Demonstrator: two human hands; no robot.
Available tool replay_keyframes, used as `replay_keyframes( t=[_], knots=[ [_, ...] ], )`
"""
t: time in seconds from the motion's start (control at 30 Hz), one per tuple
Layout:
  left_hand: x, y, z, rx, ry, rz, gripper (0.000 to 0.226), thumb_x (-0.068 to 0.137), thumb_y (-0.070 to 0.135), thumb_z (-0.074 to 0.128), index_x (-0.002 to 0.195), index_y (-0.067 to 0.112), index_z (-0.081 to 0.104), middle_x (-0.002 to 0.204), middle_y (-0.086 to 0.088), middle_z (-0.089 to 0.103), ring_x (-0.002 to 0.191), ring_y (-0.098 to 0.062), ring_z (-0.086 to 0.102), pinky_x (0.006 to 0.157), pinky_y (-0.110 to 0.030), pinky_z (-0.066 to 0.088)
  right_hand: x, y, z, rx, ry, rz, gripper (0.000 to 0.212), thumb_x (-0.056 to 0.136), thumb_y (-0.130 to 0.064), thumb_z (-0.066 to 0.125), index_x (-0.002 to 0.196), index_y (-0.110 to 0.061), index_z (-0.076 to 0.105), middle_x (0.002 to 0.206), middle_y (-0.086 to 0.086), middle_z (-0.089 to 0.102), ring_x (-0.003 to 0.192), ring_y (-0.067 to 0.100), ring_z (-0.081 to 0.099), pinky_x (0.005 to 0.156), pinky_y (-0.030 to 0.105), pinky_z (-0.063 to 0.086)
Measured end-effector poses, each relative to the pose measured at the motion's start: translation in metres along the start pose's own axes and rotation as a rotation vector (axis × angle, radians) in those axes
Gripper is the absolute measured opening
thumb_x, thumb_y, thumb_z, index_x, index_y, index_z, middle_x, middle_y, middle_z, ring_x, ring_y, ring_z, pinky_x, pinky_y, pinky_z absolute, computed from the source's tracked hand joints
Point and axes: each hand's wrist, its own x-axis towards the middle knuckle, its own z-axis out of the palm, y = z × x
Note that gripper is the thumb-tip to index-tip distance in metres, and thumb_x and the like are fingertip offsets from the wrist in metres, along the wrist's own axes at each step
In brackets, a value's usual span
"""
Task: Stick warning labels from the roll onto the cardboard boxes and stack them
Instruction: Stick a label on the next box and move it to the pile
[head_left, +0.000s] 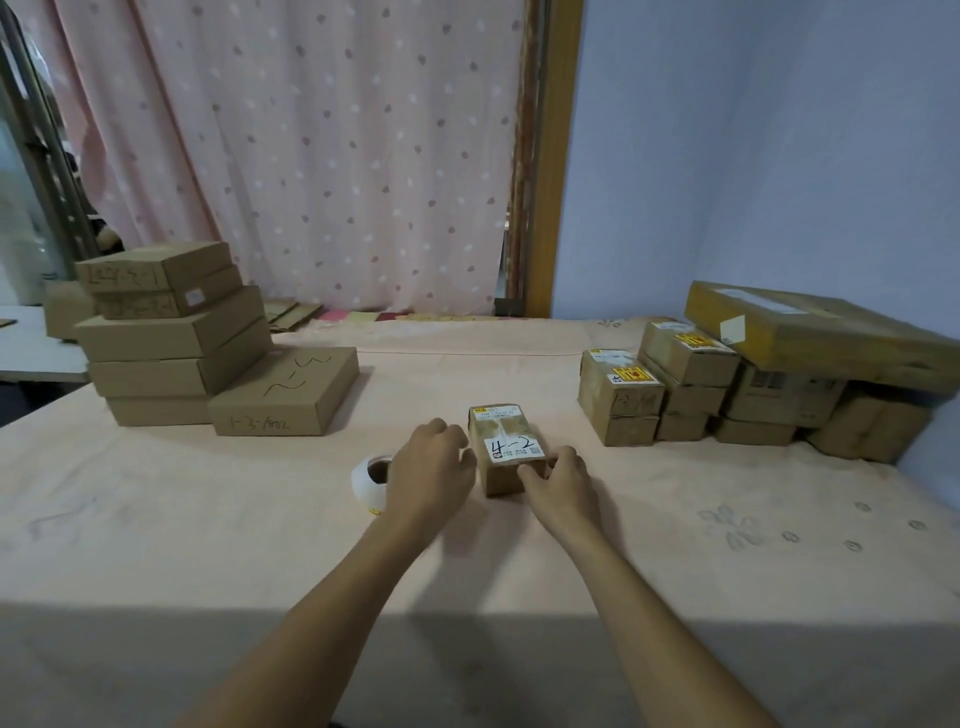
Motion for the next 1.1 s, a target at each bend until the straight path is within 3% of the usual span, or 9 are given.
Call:
replay_keyframes(
  t=[0.2, 0.33, 0.53, 0.67, 0.8, 0.9, 0.97, 1.03, 1.1],
  knots=[
    [0.0, -0.053, -0.037, 0.187, -0.094, 0.025, 0.022, 0.088, 0.01, 0.049, 0.083, 0.012, 0.07, 0.089, -0.001, 0.061, 0.091, -0.027, 0.056, 0.062, -0.033, 0.043, -0.011, -0.03, 0.008, 0.011, 0.186, -0.185, 0.033, 0.093, -0.028, 0.061, 0.123, -0.015, 0.055, 0.128, 0.003, 0.05, 0.123, 0.025, 0.046, 0.099, 0.039, 0.042],
    [-0.001, -0.078, -0.047, 0.284, -0.2, 0.117, 0.04, 0.091, 0.015, 0.053, 0.054, 0.015, 0.037, 0.063, 0.002, 0.039, 0.071, -0.026, 0.042, 0.053, -0.032, 0.026, -0.015, -0.057, 0.02, 0.082, 0.094, -0.319, 0.02, 0.091, -0.029, 0.061, 0.11, -0.022, 0.06, 0.116, -0.006, 0.057, 0.114, 0.02, 0.055, 0.097, 0.04, 0.046],
    [-0.009, -0.081, -0.05, 0.328, -0.205, 0.179, 0.032, 0.089, 0.015, 0.044, 0.058, 0.012, 0.036, 0.06, -0.007, 0.049, 0.074, -0.031, 0.043, 0.055, -0.036, 0.025, -0.022, -0.067, 0.038, 0.113, 0.005, -0.349, 0.004, 0.093, -0.025, 0.061, 0.096, -0.024, 0.063, 0.101, -0.015, 0.059, 0.101, 0.014, 0.058, 0.082, 0.029, 0.039],
    [-0.013, -0.078, -0.051, 0.307, -0.241, 0.15, 0.027, 0.084, 0.028, 0.057, 0.064, 0.011, 0.049, 0.059, -0.002, 0.039, 0.076, -0.028, 0.04, 0.054, -0.036, 0.022, -0.027, -0.064, 0.046, 0.131, -0.065, -0.375, 0.005, 0.094, -0.026, 0.061, 0.09, -0.028, 0.062, 0.101, -0.014, 0.064, 0.092, 0.01, 0.058, 0.082, 0.029, 0.046],
    [-0.012, -0.087, -0.049, 0.326, -0.252, 0.228, 0.025, 0.073, 0.015, 0.061, 0.062, 0.013, 0.039, 0.054, -0.001, 0.033, 0.073, -0.031, 0.038, 0.05, -0.035, 0.018, -0.027, -0.06, 0.046, 0.142, -0.087, -0.373, 0.008, 0.093, -0.024, 0.061, 0.087, -0.029, 0.062, 0.099, -0.013, 0.066, 0.089, 0.007, 0.059, 0.078, 0.026, 0.043],
    [-0.01, -0.095, -0.046, 0.093, -0.183, 0.122, 0.032, 0.078, 0.01, 0.062, 0.061, 0.009, 0.035, 0.051, -0.003, 0.034, 0.066, -0.023, 0.036, 0.054, -0.037, 0.024, -0.025, -0.058, 0.047, 0.158, -0.08, -0.371, 0.011, 0.093, -0.023, 0.062, 0.085, -0.03, 0.062, 0.098, -0.013, 0.067, 0.088, 0.006, 0.061, 0.076, 0.025, 0.042],
    [-0.007, -0.091, -0.052, -0.203, -0.135, 0.008, 0.033, 0.083, 0.012, 0.07, 0.059, 0.011, 0.046, 0.054, 0.0, 0.041, 0.059, -0.017, 0.035, 0.054, -0.032, 0.027, -0.026, -0.06, 0.046, 0.184, -0.08, -0.38, 0.011, 0.092, -0.022, 0.062, 0.086, -0.03, 0.062, 0.097, -0.014, 0.067, 0.089, 0.007, 0.061, 0.077, 0.024, 0.043],
    [-0.005, -0.083, -0.062, -0.455, -0.059, -0.084, 0.011, 0.084, 0.014, 0.078, 0.073, 0.017, 0.076, 0.062, 0.008, 0.057, 0.058, -0.008, 0.046, 0.054, -0.02, 0.032, -0.027, -0.065, 0.043, 0.238, -0.071, -0.401, 0.008, 0.093, -0.02, 0.063, 0.089, -0.028, 0.063, 0.097, -0.014, 0.068, 0.091, 0.008, 0.062, 0.08, 0.025, 0.046],
    [-0.005, -0.077, -0.07, -0.643, 0.018, -0.113, 0.004, 0.083, 0.012, 0.081, 0.085, 0.016, 0.081, 0.064, 0.018, 0.059, 0.063, -0.004, 0.046, 0.058, -0.017, 0.034, -0.03, -0.075, 0.038, 0.354, -0.05, -0.417, 0.004, 0.095, -0.021, 0.065, 0.093, -0.025, 0.066, 0.097, -0.014, 0.069, 0.091, 0.006, 0.062, 0.082, 0.022, 0.047]
  ],
)
